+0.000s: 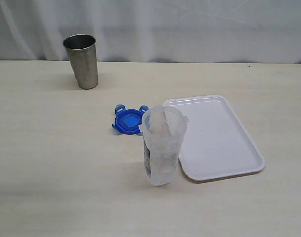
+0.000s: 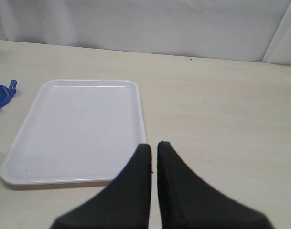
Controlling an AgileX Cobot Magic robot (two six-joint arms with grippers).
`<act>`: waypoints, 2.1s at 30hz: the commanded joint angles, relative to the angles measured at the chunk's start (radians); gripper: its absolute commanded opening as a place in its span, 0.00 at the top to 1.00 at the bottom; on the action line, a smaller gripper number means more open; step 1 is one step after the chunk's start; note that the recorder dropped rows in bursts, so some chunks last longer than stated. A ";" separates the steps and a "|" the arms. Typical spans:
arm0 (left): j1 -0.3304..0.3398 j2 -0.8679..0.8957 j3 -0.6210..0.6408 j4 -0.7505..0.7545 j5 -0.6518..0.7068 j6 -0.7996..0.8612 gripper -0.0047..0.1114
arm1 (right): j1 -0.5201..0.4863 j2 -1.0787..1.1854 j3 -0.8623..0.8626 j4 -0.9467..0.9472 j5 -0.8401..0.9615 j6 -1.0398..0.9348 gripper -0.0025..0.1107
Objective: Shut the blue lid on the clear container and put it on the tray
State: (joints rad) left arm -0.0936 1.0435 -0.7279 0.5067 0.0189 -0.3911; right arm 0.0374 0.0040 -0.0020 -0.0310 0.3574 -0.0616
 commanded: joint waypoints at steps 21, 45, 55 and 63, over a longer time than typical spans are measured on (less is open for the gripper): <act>-0.001 0.272 -0.175 -0.493 0.536 0.502 0.96 | -0.004 -0.004 0.002 -0.003 -0.002 -0.003 0.94; -0.266 0.846 -0.176 -2.010 0.210 1.310 0.63 | -0.004 -0.004 0.002 -0.003 -0.002 -0.004 0.94; -0.302 0.994 -0.265 -2.251 0.302 1.310 0.63 | -0.004 -0.004 0.002 -0.003 -0.002 -0.002 0.94; -0.302 1.022 -0.277 -2.251 0.297 1.305 0.64 | -0.004 -0.004 0.002 -0.003 -0.002 -0.002 0.94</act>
State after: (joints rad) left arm -0.3940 2.0584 -0.9909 -1.7346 0.3257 0.9174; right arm 0.0374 0.0040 -0.0020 -0.0310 0.3574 -0.0616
